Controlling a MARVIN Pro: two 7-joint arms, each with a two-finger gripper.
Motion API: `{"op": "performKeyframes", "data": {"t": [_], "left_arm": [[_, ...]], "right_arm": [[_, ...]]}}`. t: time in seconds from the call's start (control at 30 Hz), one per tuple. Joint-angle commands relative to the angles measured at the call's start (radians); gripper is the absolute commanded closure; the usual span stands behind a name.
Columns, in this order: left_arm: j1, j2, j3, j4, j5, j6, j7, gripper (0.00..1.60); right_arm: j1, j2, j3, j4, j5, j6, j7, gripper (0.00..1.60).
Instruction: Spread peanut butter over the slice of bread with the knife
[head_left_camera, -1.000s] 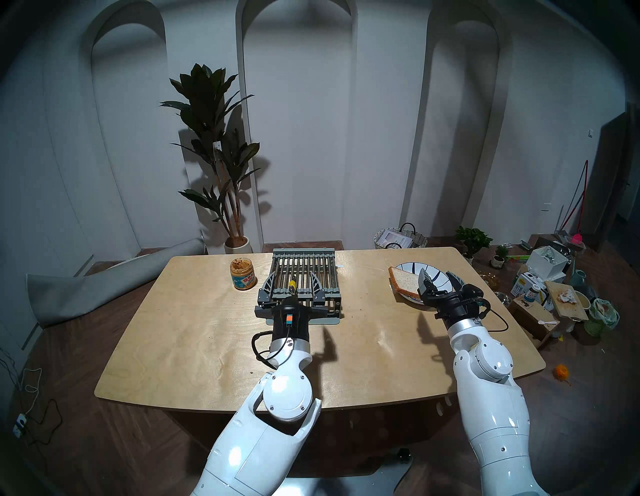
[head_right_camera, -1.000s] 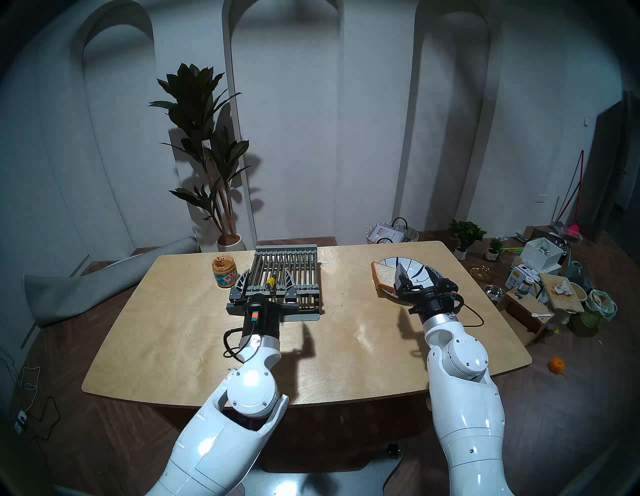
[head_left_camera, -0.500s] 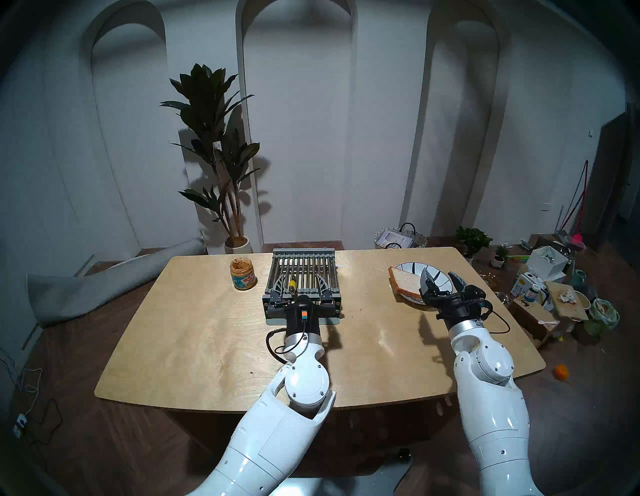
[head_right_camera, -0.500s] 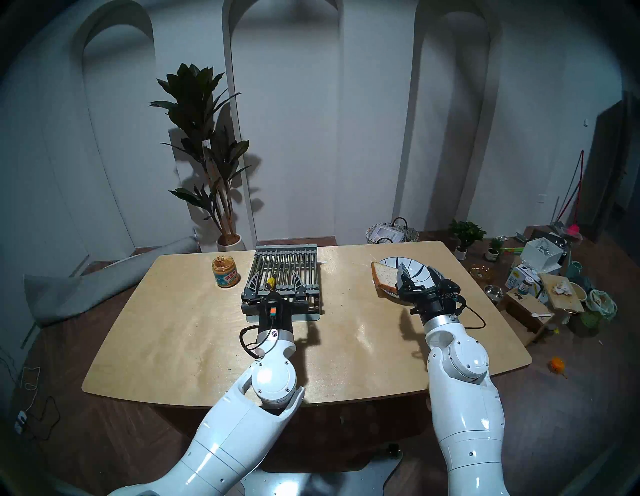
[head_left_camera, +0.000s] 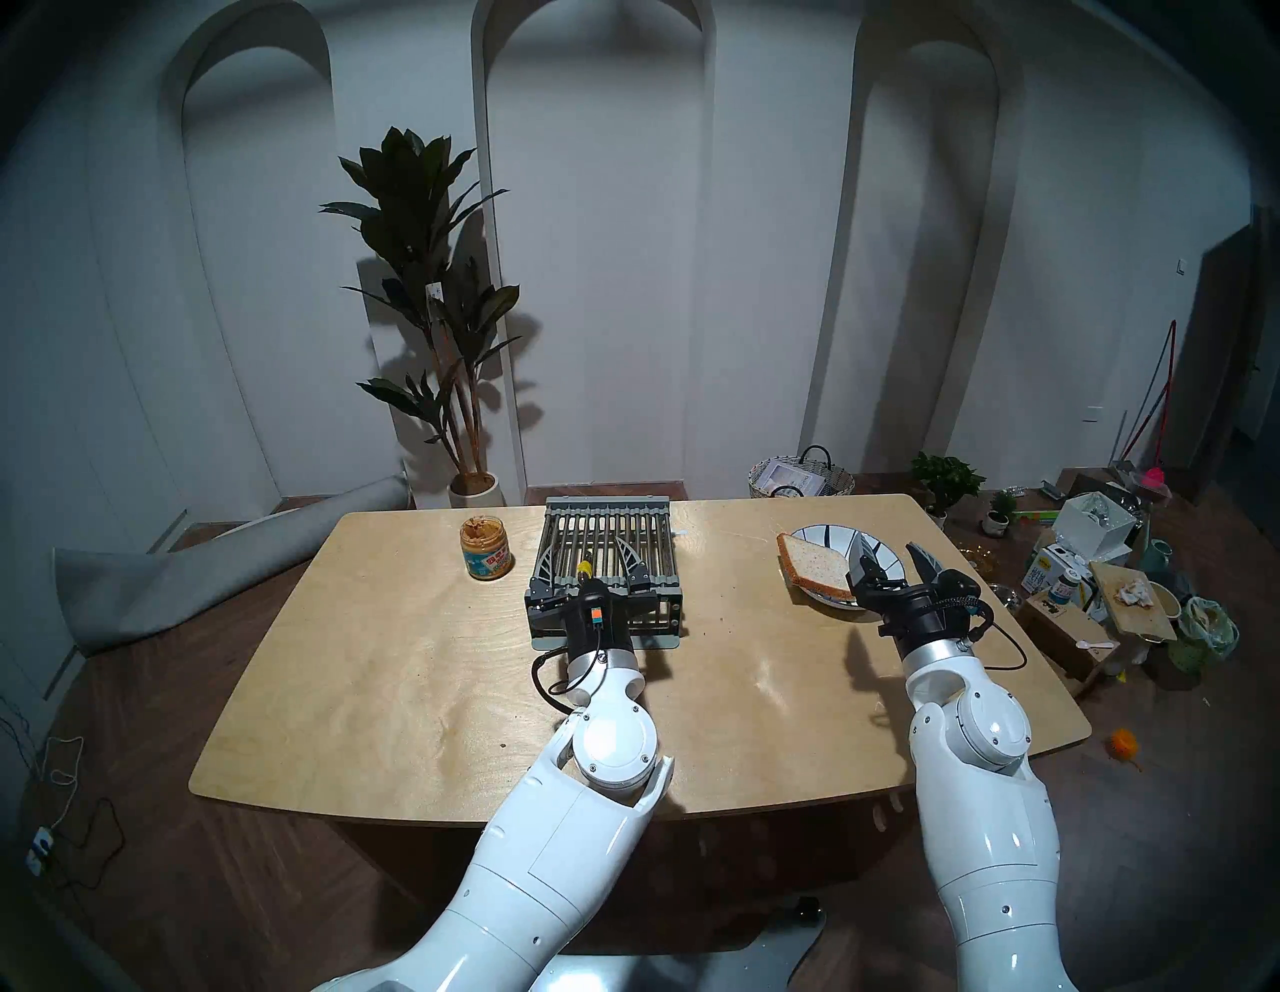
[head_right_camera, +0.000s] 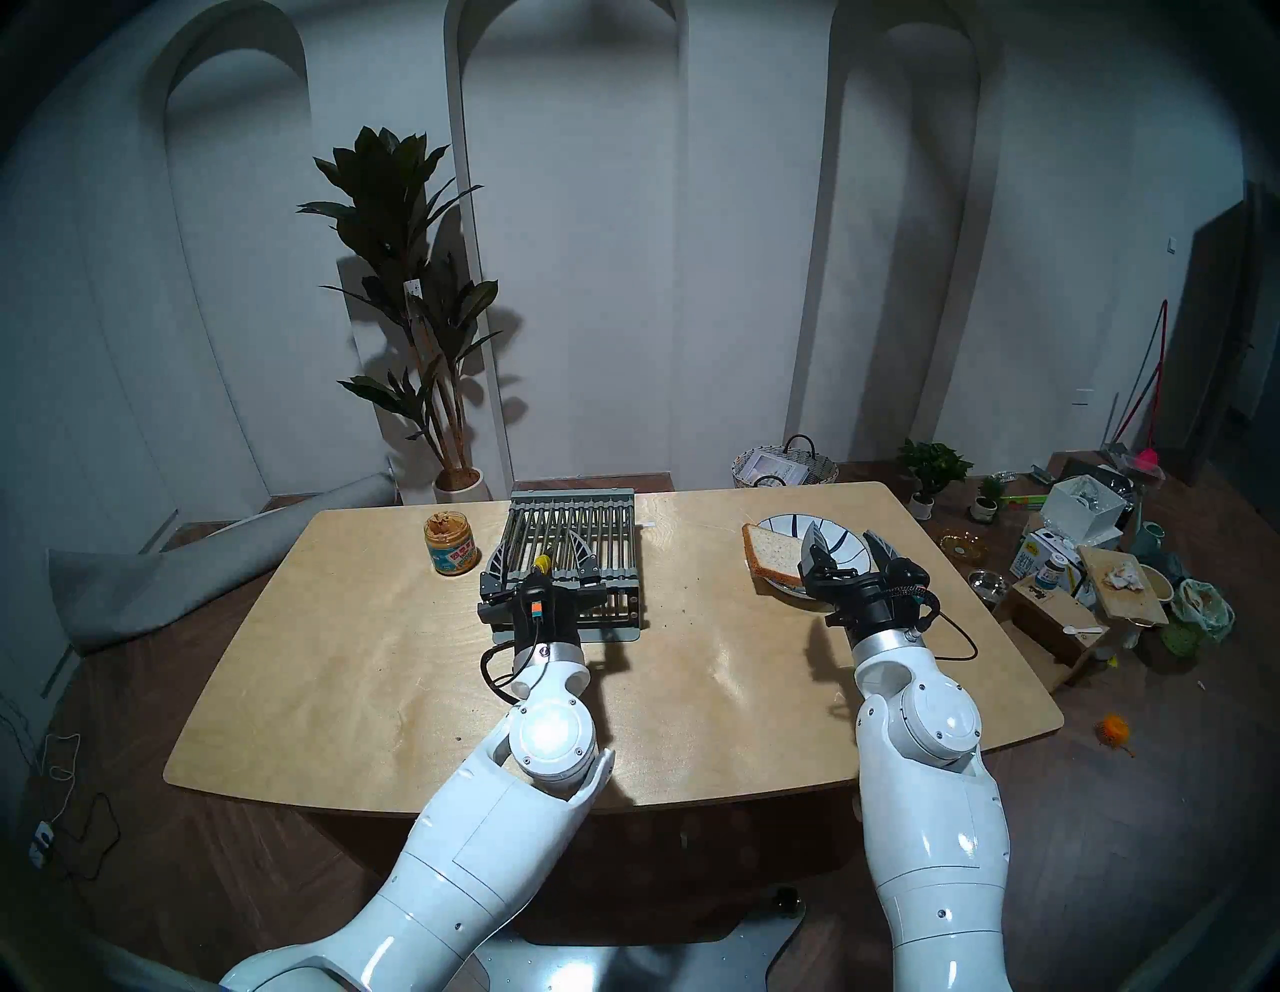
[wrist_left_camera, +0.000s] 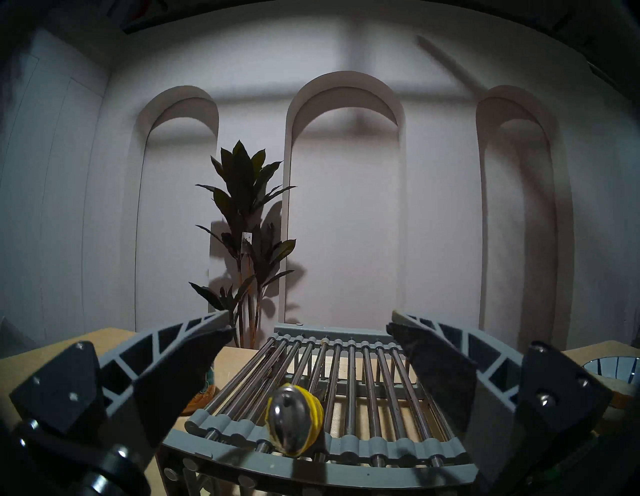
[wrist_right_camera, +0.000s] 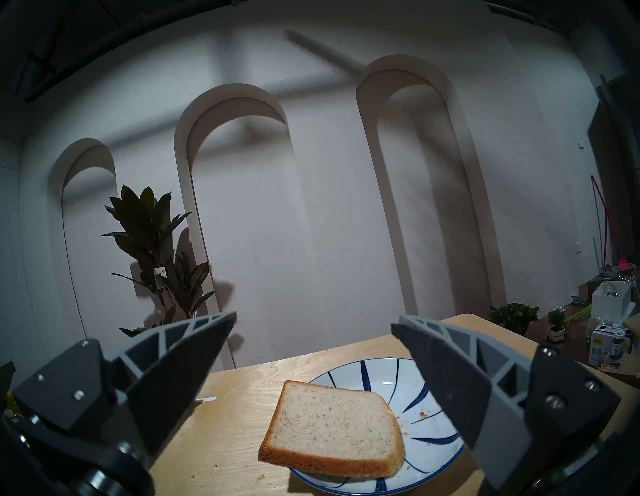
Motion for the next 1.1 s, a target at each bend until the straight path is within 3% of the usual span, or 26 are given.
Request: {"op": "performKeyframes", "data": {"t": [0.0, 0.43, 1.07], "left_arm": [[-0.024, -0.007, 0.009, 0.001, -0.032, -0.022, -0.032, 0.0], [-0.059, -0.007, 0.009, 0.085, -0.033, -0.047, -0.031, 0.0], [-0.092, -0.025, -0.023, 0.129, -0.063, -0.063, -0.063, 0.0]], "right_arm": [[-0.005, -0.003, -0.003, -0.038, 0.0, -0.01, 0.003, 0.0], [-0.008, 0.003, 0.006, -0.039, 0.014, -0.016, 0.025, 0.0], [-0.004, -0.004, 0.005, -0.033, 0.019, -0.017, 0.033, 0.0]]}}
